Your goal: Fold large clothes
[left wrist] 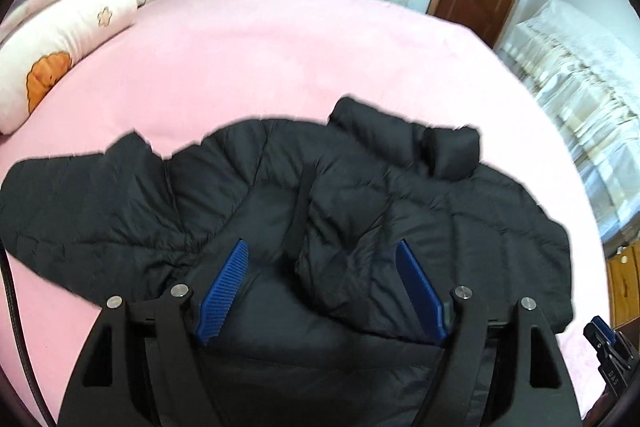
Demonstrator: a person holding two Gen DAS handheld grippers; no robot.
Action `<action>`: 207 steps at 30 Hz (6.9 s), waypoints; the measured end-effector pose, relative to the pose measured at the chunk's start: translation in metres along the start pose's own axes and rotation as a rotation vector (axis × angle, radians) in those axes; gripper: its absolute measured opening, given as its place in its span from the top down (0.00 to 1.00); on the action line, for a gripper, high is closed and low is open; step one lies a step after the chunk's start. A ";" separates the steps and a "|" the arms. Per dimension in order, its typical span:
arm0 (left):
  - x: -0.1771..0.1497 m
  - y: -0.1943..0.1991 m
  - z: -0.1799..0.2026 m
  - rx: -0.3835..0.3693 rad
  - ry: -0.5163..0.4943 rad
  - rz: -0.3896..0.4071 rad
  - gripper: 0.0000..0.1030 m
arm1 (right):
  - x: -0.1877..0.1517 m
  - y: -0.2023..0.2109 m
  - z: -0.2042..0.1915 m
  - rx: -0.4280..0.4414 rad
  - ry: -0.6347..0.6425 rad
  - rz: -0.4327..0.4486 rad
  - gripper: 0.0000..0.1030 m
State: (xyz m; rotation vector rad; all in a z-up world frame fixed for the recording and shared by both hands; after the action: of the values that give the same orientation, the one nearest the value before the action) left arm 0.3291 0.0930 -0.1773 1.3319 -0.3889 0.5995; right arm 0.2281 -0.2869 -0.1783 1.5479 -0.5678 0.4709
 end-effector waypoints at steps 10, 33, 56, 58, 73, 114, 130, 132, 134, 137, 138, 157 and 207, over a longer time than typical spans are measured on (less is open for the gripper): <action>0.040 -0.020 0.054 -0.061 -0.081 -0.001 0.27 | 0.072 0.008 -0.005 -0.015 -0.002 0.132 0.66; 0.017 -0.143 0.024 0.087 -0.082 -0.152 0.27 | 0.064 -0.149 0.005 -0.075 -0.063 -0.117 1.00; -0.015 0.023 0.072 0.037 -0.215 -0.057 0.13 | 0.047 -0.020 -0.017 -0.008 -0.135 -0.065 0.94; -0.015 0.031 0.077 0.038 -0.220 -0.047 0.12 | 0.044 -0.009 -0.019 -0.016 -0.128 -0.057 0.94; -0.070 0.143 0.084 -0.027 -0.254 -0.017 0.12 | 0.000 0.086 -0.050 0.142 -0.103 0.009 0.75; -0.041 0.046 -0.415 0.075 0.460 -0.155 0.12 | 0.029 -0.008 -0.404 0.196 0.262 0.032 0.75; -0.034 0.001 -0.413 0.174 0.501 -0.085 0.94 | -0.001 -0.043 -0.403 0.186 0.291 -0.044 0.75; -0.025 0.015 -0.390 0.211 0.428 -0.020 0.94 | -0.002 -0.042 -0.398 0.180 0.286 -0.041 0.75; -0.017 0.034 -0.363 0.226 0.357 0.057 0.94 | -0.002 -0.038 -0.389 0.181 0.272 -0.036 0.75; -0.004 0.068 -0.298 0.213 0.205 0.185 0.94 | -0.004 -0.029 -0.371 0.173 0.253 -0.022 0.75; -0.002 0.077 -0.281 0.196 0.169 0.207 0.94 | -0.005 -0.024 -0.360 0.168 0.244 -0.016 0.75; -0.099 0.023 0.102 -0.093 -0.455 0.000 0.34 | -0.019 0.009 -0.152 0.030 -0.085 0.000 0.74; -0.112 0.000 -0.128 0.061 0.312 -0.070 0.23 | 0.018 -0.044 -0.163 0.317 -0.055 0.026 0.91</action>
State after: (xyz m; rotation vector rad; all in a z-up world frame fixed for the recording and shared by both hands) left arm 0.2312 0.1970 -0.2697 1.2789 -0.0703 0.7518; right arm 0.2764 -0.1248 -0.1927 1.8618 -0.5763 0.5600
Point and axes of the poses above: each gripper's, at about its wrist camera, not at the fingertips, and y roughly against the way its jaws point, z to its right, x to its top, the point moved 3 cm from there along -y, roughly the way its jaws point, and after that the axes turned 3 degrees about -x, right-handed, at the moved point
